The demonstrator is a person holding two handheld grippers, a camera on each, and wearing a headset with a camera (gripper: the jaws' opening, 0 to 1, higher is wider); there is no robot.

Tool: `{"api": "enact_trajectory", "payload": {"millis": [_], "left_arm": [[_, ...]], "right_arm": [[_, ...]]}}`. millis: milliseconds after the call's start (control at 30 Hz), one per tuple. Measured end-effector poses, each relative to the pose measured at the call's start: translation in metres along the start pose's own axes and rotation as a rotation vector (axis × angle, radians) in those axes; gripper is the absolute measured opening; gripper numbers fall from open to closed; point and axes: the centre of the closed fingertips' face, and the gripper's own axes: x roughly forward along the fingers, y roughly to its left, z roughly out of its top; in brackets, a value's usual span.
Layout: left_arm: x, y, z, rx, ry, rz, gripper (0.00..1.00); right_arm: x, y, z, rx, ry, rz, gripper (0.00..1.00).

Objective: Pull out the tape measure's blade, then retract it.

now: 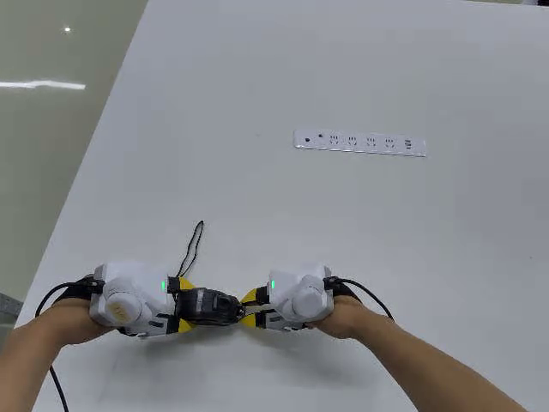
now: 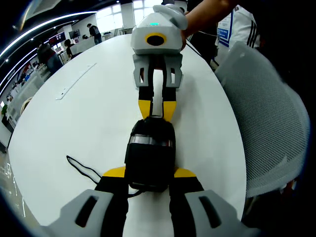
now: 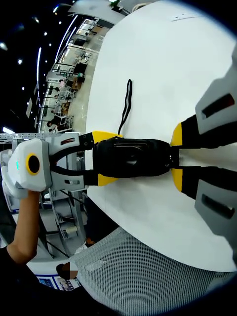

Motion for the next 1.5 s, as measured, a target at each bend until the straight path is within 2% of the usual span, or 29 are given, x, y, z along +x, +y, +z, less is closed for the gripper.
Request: {"api": "enact_trajectory", "payload": {"millis": [633,1033,1500], "left_arm": [[0.000,-0.002,0.000,0.006,0.006,0.000,0.27],[0.002,-0.002,0.002,0.017,0.014,-0.008,0.27],[0.001,-0.002,0.000,0.008,0.010,-0.003,0.27]], "right_arm": [[-0.002,0.002,0.000,0.001,0.002,0.000,0.10],[-0.008,0.004,-0.008,0.013,0.013,-0.003,0.10],[-0.012,0.004,-0.005,0.016,0.005,-0.007,0.10]]}}
